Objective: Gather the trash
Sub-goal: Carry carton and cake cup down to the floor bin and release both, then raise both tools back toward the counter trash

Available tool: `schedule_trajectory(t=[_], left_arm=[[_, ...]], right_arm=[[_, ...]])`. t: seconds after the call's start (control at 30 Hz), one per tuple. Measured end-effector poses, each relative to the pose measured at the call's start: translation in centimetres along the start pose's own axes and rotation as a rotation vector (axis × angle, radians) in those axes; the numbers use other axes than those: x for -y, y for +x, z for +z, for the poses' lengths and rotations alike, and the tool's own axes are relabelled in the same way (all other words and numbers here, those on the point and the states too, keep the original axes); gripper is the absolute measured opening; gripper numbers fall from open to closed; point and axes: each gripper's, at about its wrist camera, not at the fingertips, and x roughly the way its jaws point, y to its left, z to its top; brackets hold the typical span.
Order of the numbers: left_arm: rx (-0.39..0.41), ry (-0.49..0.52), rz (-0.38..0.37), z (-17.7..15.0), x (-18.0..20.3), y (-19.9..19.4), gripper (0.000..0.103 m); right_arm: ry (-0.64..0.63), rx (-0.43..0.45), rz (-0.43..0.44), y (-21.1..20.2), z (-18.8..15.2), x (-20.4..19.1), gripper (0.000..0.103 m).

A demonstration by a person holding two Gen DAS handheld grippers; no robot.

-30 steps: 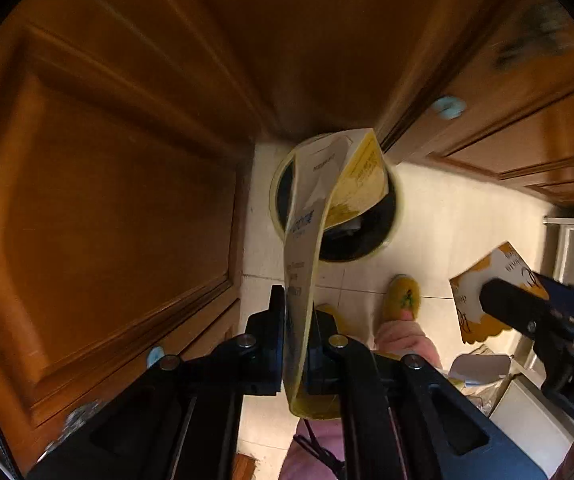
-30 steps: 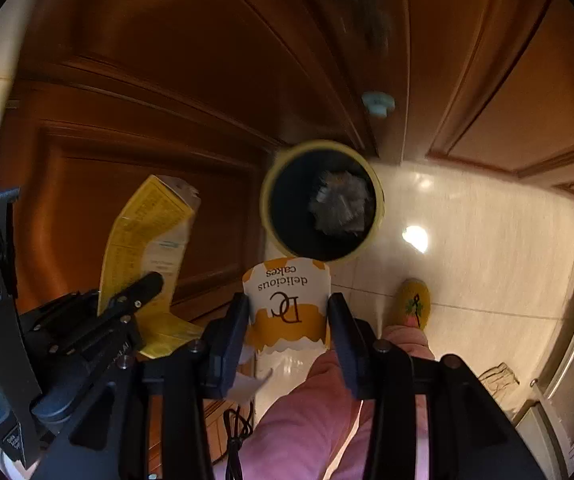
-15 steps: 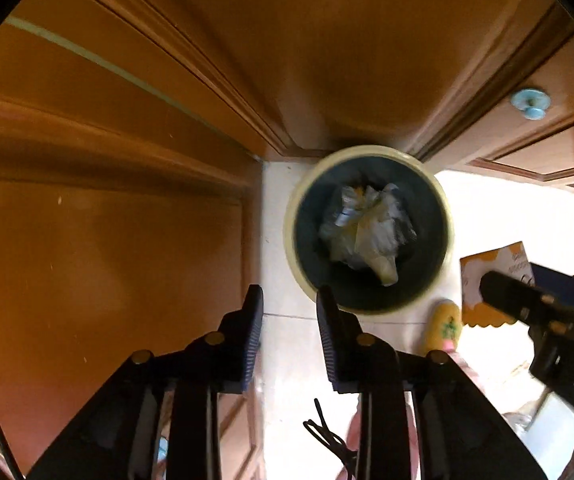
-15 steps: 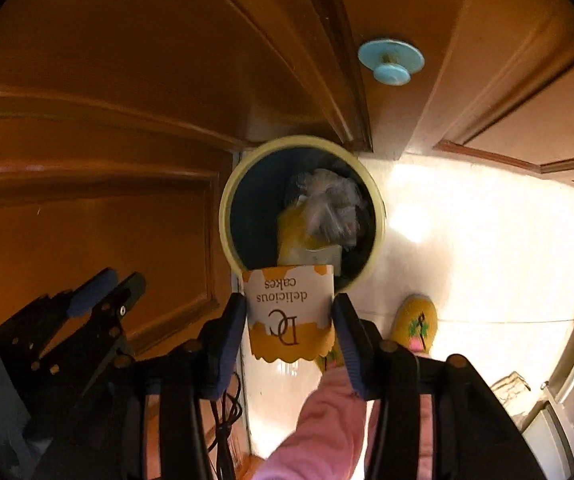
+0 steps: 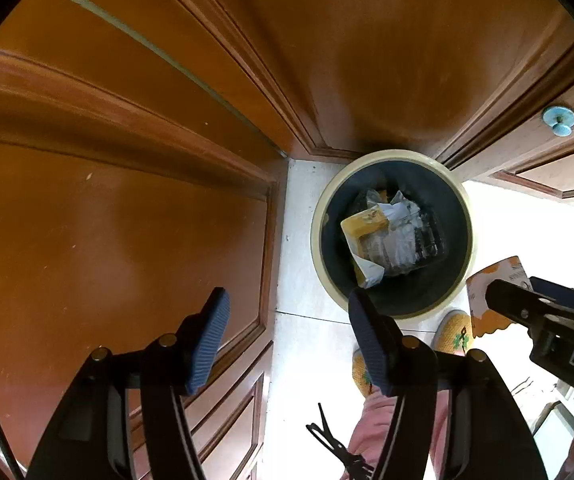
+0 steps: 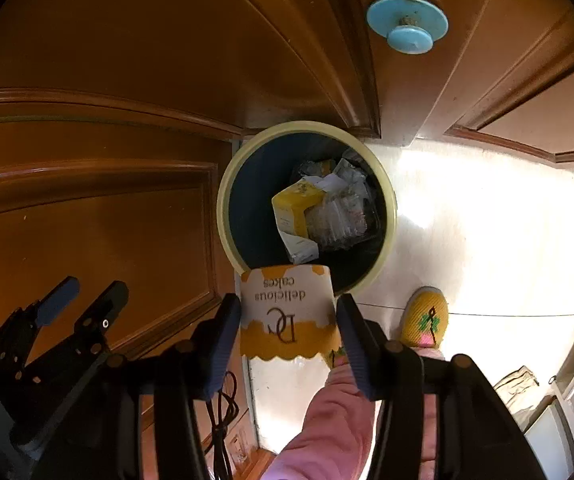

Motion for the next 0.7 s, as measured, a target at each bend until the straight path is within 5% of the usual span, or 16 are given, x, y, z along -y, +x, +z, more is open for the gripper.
schedule_trajectory(t=[0.4,0.7], left_arm=[[0.014,-0.053,0.007,-2.1,-2.4,-3.3,0.06],[0.13,-0.078,-0.039,-3.8,-4.3,-15.9,0.06]], right_arm=[[-0.016,0.071,0.039,-4.7,-1.6,-2.5,0.053],[-0.153,0.149,0.065,-16.4,-6.0,-6.1,0.053]])
